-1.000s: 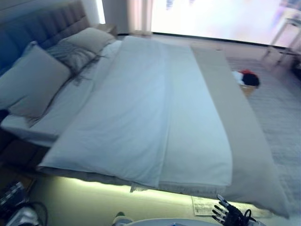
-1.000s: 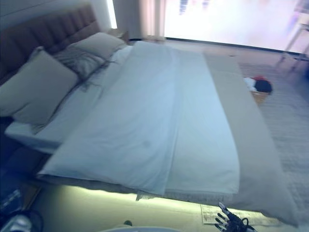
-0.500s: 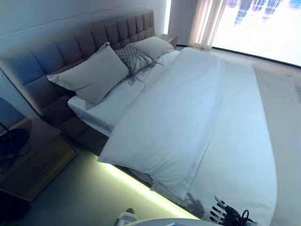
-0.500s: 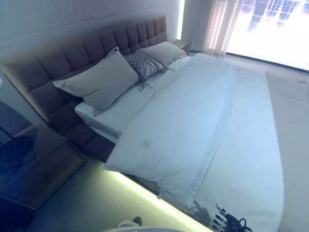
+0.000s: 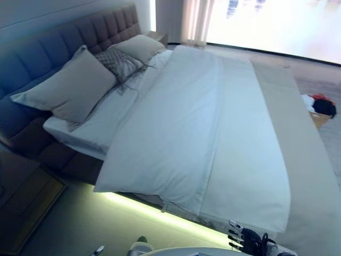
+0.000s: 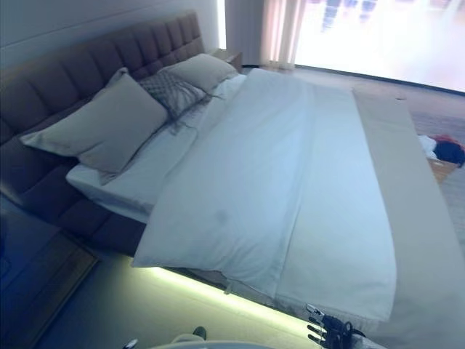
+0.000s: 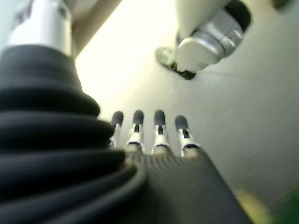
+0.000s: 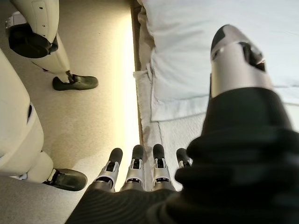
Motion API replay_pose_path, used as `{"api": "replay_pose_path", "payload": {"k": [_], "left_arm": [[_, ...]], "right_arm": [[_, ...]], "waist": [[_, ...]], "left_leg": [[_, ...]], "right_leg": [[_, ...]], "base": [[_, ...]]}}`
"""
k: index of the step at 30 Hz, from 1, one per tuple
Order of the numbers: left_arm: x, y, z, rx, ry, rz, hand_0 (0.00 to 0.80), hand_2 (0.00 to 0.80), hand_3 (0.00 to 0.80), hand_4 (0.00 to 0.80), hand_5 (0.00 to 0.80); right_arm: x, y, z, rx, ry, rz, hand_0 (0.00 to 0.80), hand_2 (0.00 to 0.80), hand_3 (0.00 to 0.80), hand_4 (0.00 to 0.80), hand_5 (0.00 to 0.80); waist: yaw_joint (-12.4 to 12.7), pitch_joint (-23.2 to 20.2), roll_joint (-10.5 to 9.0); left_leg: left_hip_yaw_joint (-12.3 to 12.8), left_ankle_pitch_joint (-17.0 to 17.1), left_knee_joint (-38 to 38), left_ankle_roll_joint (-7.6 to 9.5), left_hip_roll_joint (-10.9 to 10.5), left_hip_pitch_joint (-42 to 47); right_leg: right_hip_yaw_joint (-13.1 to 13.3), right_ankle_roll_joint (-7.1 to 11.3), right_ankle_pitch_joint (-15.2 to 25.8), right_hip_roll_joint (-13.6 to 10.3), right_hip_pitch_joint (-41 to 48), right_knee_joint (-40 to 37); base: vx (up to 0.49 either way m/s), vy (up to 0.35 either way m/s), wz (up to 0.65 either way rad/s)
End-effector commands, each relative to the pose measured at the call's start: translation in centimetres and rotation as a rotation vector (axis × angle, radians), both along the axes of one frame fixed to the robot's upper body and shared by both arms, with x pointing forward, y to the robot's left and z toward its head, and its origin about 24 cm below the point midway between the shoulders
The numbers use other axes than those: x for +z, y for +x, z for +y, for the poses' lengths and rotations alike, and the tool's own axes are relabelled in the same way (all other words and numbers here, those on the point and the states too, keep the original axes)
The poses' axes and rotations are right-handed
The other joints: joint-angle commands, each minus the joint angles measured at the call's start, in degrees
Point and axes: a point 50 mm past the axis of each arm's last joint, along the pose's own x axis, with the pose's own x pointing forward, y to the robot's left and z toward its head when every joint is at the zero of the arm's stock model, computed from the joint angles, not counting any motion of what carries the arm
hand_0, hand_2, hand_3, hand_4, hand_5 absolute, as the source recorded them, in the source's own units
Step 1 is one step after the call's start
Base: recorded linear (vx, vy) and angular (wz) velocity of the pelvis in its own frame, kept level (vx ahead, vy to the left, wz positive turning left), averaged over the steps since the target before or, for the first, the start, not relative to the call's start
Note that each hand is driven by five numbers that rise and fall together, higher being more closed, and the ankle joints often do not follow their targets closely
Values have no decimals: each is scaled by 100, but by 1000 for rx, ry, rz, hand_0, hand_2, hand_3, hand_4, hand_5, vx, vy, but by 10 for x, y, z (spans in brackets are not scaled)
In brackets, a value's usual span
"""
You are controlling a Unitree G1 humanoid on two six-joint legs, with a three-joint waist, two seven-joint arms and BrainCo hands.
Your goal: Make the bed neatly
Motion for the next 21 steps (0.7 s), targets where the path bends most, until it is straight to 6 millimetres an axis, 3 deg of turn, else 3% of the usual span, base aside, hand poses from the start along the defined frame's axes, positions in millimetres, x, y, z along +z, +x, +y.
{"api": "replay_pose_path", "payload": {"k": [1, 3, 7, 12, 16, 21], "left_arm": [[1, 29, -7, -185, 54, 17, 0, 0, 0, 0, 0], [-1, 35, -18, -277, 48, 32, 0, 0, 0, 0, 0], [-7, 37, -38, -297, -5, 39, 0, 0, 0, 0, 0], [-14, 35, -66, -220, -89, 37, 0, 0, 0, 0, 0], [-17, 28, -79, -228, -123, 55, 0, 0, 0, 0, 0], [-18, 21, -76, -216, -133, 70, 0, 0, 0, 0, 0]], "right_arm": [[8, 27, -1, 40, -40, -74, 0, 0, 0, 0, 0], [1, 19, 9, -42, -36, -63, 0, 0, 0, 0, 0], [-10, -2, 20, -253, -1, -1, 0, 0, 0, 0, 0], [-24, -42, 36, -299, -32, 170, 0, 0, 0, 0, 0], [-26, -47, 42, -252, -55, 202, 0, 0, 0, 0, 0], [-24, -33, 43, -174, -65, 156, 0, 0, 0, 0, 0]], "waist": [[-210, 70, -28], [-389, 59, -20], [-681, 79, 20], [-940, 93, 103], [-992, 87, 110], [-994, 92, 110]], "left_leg": [[347, -395, 0, 234, 78, 193], [450, -404, 0, 234, 123, 255], [638, -429, 0, 230, 191, 399], [809, -440, 0, 222, 239, 512], [845, -451, 0, 216, 235, 555], [843, -463, 0, 214, 232, 575]], "right_leg": [[44, 50, 115, -196, -86, -9], [203, 43, 124, -160, -126, -9], [491, 19, 125, -69, -145, -9], [734, -13, 133, -4, -183, -9], [818, -20, 148, 24, -197, -9], [870, -30, 138, 48, -214, -9]], "base": [[6, -20, -46], [5, -17, -34], [1, -6, -43], [-2, 6, -32], [17, -16, -23], [12, -10, -8]]}}
